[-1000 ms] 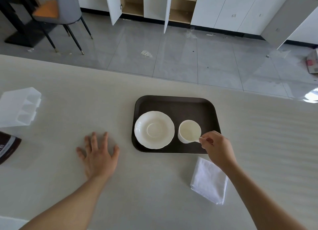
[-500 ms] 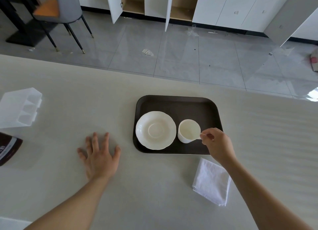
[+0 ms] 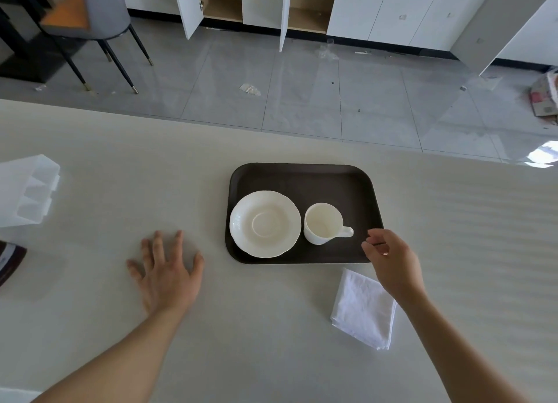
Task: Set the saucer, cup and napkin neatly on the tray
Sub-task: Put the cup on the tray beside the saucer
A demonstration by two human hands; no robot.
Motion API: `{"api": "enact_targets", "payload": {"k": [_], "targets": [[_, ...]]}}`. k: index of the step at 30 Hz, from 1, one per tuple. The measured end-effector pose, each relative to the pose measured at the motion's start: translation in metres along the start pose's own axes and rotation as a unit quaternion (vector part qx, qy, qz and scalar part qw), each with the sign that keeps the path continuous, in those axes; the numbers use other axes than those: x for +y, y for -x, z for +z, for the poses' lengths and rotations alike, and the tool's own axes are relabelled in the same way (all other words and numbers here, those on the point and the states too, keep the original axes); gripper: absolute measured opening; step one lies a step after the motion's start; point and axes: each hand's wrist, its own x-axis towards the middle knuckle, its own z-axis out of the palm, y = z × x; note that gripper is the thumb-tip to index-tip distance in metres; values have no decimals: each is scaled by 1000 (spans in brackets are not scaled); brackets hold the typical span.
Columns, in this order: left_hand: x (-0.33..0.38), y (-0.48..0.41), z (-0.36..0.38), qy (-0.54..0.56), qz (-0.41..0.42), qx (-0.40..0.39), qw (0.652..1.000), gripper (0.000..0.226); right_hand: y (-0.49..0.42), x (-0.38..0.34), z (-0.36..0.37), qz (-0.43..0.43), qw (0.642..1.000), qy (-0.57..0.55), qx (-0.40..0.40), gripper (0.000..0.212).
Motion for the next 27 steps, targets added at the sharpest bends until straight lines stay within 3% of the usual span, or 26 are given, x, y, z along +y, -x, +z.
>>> {"api": "enact_targets", "payload": {"k": [12, 20, 27], "targets": [[-2, 0, 3, 3, 1, 5, 1000, 73, 36, 23, -19, 20, 997, 74, -5, 12], [-3, -1, 5, 9, 4, 8, 1000, 73, 56, 37, -17, 25, 962, 246, -114, 51], [-5, -2, 8, 7, 6, 11, 1000, 73, 53, 32, -12, 36, 958, 251, -131, 40]]}}
